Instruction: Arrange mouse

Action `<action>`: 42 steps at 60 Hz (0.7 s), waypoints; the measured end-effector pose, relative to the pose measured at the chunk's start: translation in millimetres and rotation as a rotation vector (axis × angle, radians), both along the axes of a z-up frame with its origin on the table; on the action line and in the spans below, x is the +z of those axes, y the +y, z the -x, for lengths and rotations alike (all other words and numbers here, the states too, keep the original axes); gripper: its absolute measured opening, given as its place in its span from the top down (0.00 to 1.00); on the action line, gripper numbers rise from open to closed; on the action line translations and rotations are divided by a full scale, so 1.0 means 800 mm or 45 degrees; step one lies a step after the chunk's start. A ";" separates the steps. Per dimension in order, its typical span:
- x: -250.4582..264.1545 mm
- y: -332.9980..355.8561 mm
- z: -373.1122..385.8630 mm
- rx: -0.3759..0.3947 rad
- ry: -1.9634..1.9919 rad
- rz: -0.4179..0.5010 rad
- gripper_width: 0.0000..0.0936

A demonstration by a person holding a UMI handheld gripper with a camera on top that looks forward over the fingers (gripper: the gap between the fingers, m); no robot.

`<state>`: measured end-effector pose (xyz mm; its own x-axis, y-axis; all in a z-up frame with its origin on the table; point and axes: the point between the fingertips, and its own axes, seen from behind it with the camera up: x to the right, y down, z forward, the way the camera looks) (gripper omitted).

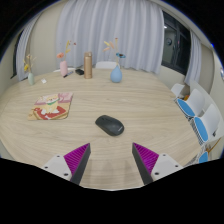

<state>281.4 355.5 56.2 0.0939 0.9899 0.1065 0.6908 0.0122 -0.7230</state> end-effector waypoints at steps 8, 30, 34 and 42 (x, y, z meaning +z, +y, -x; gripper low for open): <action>-0.025 0.010 0.042 0.042 -0.009 -0.010 0.09; -0.080 0.033 0.133 0.082 -0.050 0.017 0.08; -0.081 0.032 0.148 0.089 -0.043 0.039 0.09; -0.081 0.042 0.175 0.085 -0.027 0.041 0.08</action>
